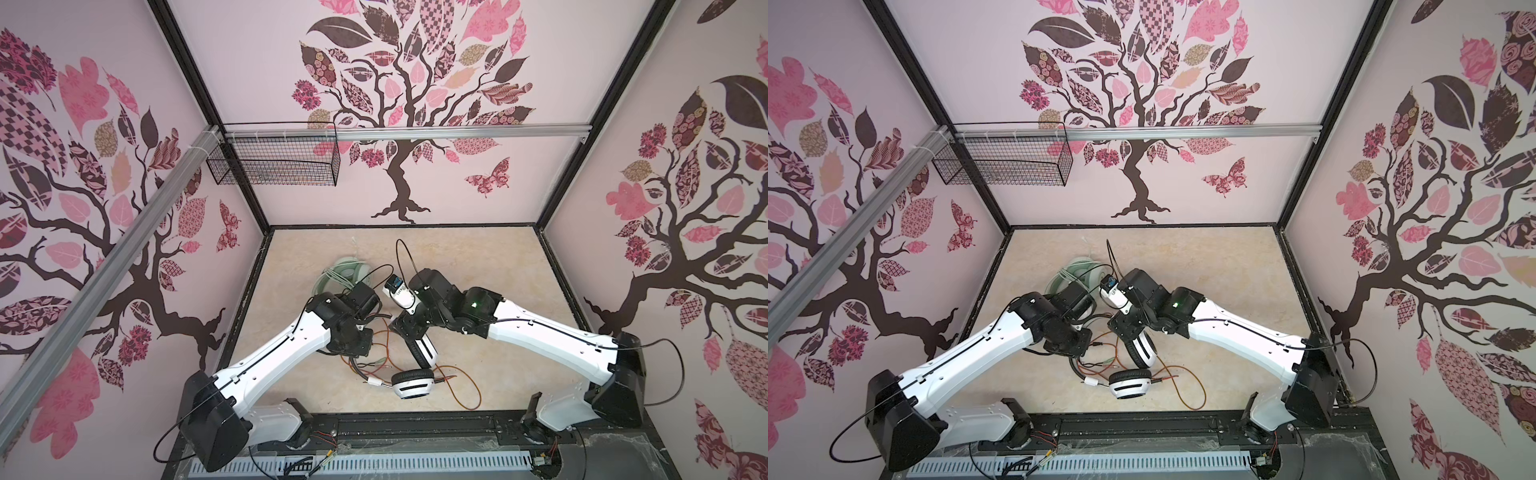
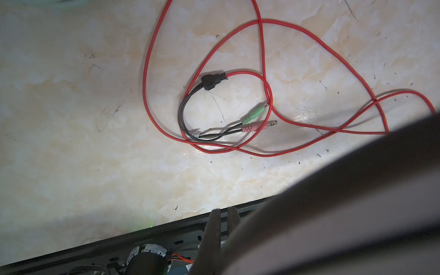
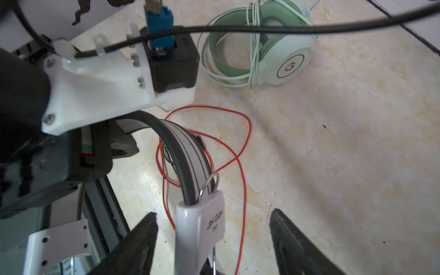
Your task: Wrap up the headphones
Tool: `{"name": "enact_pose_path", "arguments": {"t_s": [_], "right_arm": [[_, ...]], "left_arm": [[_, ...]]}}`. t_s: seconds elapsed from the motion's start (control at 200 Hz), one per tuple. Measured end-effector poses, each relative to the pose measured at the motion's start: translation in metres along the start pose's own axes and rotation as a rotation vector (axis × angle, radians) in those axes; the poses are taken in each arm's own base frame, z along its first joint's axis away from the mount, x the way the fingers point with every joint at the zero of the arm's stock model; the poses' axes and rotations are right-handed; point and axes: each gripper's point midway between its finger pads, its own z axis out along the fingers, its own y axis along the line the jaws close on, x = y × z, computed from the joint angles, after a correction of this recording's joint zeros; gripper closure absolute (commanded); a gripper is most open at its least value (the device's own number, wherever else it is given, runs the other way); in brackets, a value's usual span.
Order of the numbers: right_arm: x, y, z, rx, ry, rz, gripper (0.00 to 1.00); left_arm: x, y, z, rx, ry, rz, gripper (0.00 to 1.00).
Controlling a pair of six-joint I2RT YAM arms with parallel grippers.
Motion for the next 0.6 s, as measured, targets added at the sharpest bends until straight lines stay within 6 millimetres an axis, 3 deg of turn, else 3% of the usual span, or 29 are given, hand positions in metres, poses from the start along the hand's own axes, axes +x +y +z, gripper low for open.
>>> {"name": "enact_pose_path", "arguments": {"t_s": [0.085, 0.38, 0.49, 0.6], "right_arm": [[0.007, -0.002, 0.011, 0.011, 0.020, -0.017, 0.59], [0.039, -0.016, 0.036, 0.080, 0.046, -0.038, 0.85], [0.052, -0.022, 0.044, 0.110, 0.030, -0.033, 0.92], [0.083, -0.029, 0.050, 0.140, 0.067, -0.022, 0.92]], "left_arm": [[-0.003, -0.002, 0.007, -0.003, 0.017, -0.001, 1.00], [-0.010, -0.010, 0.022, 0.007, 0.043, 0.004, 1.00], [-0.013, -0.014, 0.034, 0.015, 0.054, -0.009, 0.79], [-0.021, -0.023, 0.044, 0.059, 0.012, -0.031, 0.58]]}}
